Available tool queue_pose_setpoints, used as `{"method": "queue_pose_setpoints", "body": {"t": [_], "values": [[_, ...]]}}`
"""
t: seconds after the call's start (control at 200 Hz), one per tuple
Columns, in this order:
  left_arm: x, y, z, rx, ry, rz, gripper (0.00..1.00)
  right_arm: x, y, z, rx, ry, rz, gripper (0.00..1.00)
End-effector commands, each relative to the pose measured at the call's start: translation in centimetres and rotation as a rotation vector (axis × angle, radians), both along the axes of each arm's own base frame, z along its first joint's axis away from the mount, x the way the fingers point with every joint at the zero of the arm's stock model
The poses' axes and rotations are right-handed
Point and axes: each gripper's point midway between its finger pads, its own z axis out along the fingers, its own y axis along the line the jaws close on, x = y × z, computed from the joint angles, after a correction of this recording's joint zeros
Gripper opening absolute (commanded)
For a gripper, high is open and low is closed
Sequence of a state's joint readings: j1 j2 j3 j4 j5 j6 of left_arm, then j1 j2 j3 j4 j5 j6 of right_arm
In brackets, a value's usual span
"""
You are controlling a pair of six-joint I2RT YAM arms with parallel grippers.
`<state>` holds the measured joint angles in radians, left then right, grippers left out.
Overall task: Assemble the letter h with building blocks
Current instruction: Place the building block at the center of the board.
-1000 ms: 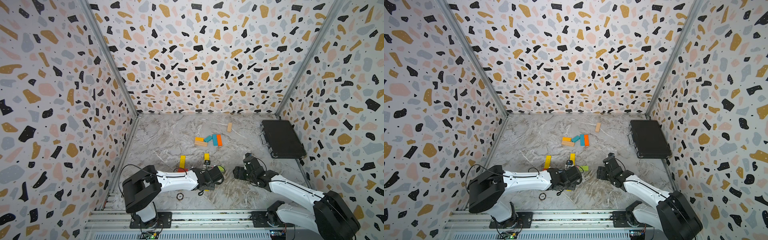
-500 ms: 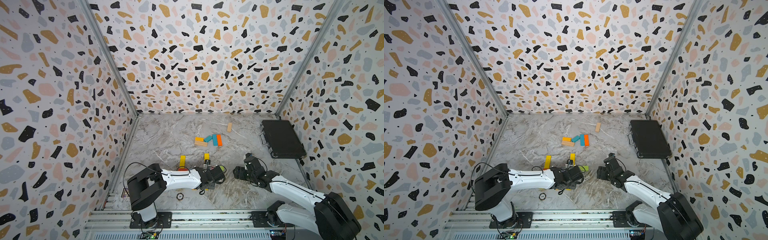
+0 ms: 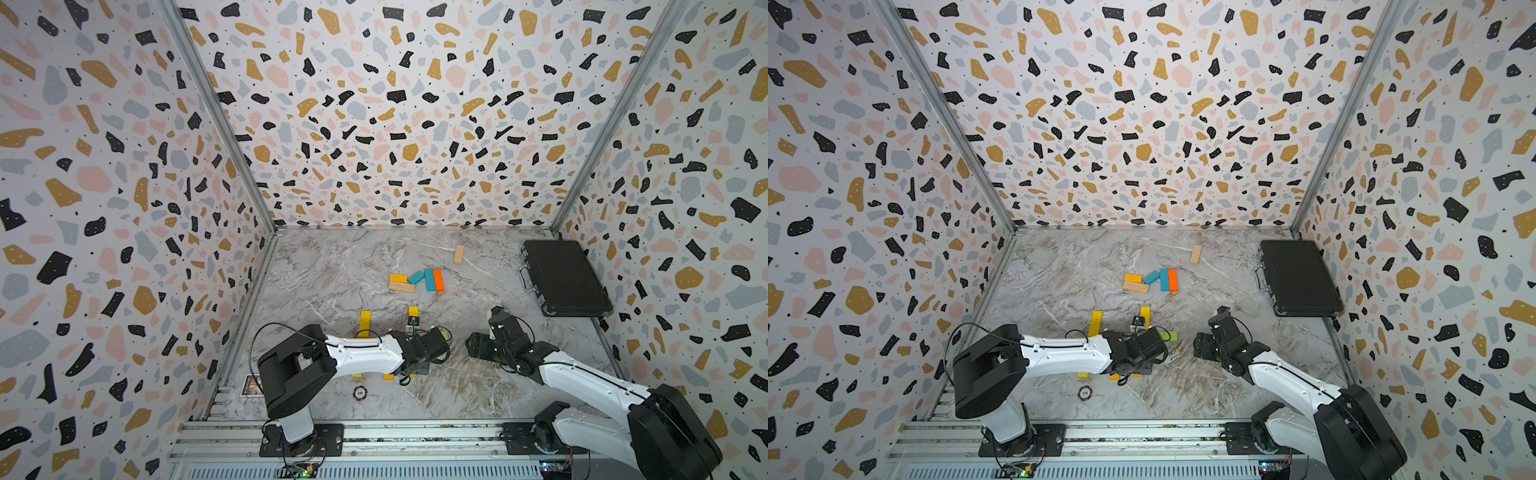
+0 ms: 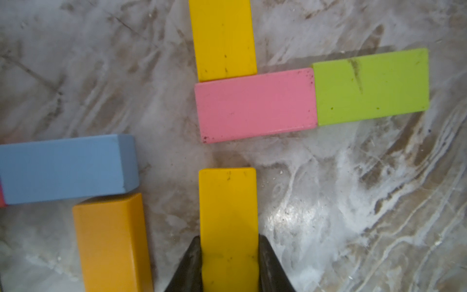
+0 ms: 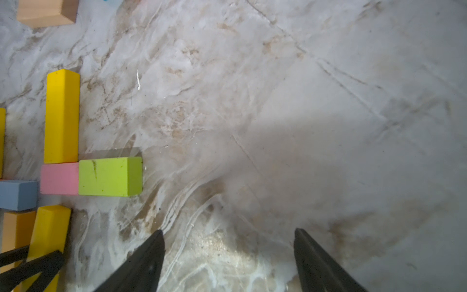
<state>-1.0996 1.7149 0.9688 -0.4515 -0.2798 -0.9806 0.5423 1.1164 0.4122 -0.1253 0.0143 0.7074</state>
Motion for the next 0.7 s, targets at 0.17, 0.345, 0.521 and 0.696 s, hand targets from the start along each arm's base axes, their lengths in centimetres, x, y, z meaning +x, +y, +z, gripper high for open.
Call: {"method": "queue_pose_setpoints", "body": {"t": [0.17,0.345,0.521,0.696], "values": [[0.86,-0.63,-0.21,0.007,-0.009,0.006,0.17,-0.04,-0.1,0.14,0.015,-0.004,-0.009,0.82],[0.93,-0.45,-0.37,0.012,-0.008,0.012,0.2,-0.06,-0.11,0.13,0.017,-0.003,-0.009,0.82],[1.02,-0.38,-0.41,0.008,-0.01,0.018,0.31,-0.05,-0.03,0.18,0.025,-0.004,-0.009,0.82],[1.04,-0.59,-0.52,0.002,-0.007,0.014,0.48,-0.06,0.01,0.19,0.029,-0.005,-0.008,0.82]]}}
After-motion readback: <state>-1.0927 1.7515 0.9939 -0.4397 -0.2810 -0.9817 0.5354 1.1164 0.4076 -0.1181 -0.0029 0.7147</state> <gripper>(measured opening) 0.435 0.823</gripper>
